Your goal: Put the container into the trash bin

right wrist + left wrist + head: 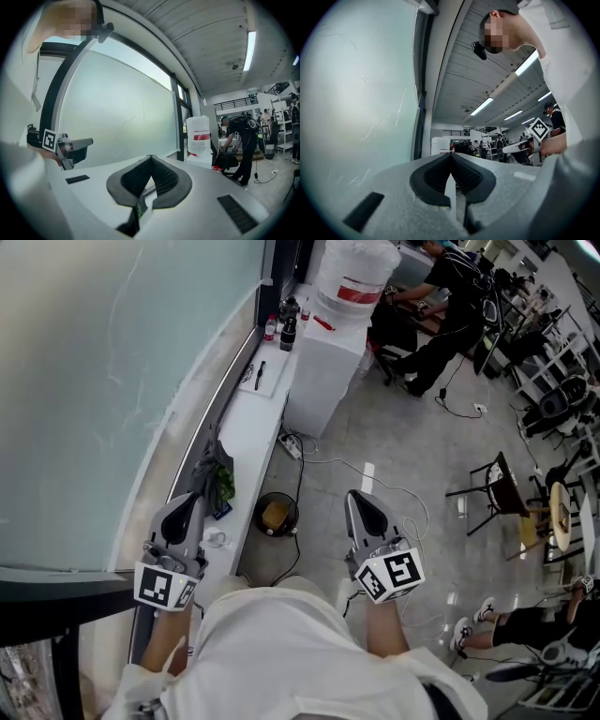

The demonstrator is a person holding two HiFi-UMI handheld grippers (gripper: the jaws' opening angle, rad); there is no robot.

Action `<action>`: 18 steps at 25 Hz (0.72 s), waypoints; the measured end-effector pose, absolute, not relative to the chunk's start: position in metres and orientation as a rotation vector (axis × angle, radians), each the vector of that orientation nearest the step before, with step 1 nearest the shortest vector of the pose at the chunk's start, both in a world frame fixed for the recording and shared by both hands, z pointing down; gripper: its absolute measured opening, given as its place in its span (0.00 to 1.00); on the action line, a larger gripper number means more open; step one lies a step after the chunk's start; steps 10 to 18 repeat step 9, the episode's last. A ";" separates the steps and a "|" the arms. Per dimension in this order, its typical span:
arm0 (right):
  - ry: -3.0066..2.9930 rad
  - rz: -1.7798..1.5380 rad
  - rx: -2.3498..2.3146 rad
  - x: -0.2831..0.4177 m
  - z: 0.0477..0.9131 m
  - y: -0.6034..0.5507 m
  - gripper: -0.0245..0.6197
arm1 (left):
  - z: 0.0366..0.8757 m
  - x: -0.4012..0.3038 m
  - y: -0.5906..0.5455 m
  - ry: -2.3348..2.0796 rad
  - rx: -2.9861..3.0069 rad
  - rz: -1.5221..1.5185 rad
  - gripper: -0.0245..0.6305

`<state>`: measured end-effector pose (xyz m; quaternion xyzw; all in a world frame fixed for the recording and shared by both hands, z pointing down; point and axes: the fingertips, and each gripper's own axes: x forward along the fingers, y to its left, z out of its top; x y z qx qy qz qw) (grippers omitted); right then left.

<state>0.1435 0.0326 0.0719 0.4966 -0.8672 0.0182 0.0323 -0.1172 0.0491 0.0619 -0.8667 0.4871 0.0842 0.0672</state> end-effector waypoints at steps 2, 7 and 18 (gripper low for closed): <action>-2.672 0.048 1.519 0.140 0.071 0.033 0.04 | 0.063 -0.119 0.050 1.471 -2.614 0.252 0.06; -2.670 0.069 1.515 0.132 0.075 0.037 0.04 | 0.064 -0.124 0.052 1.468 -2.617 0.258 0.06; -2.669 0.063 1.504 0.128 0.077 0.037 0.04 | 0.064 -0.125 0.051 1.463 -2.618 0.263 0.06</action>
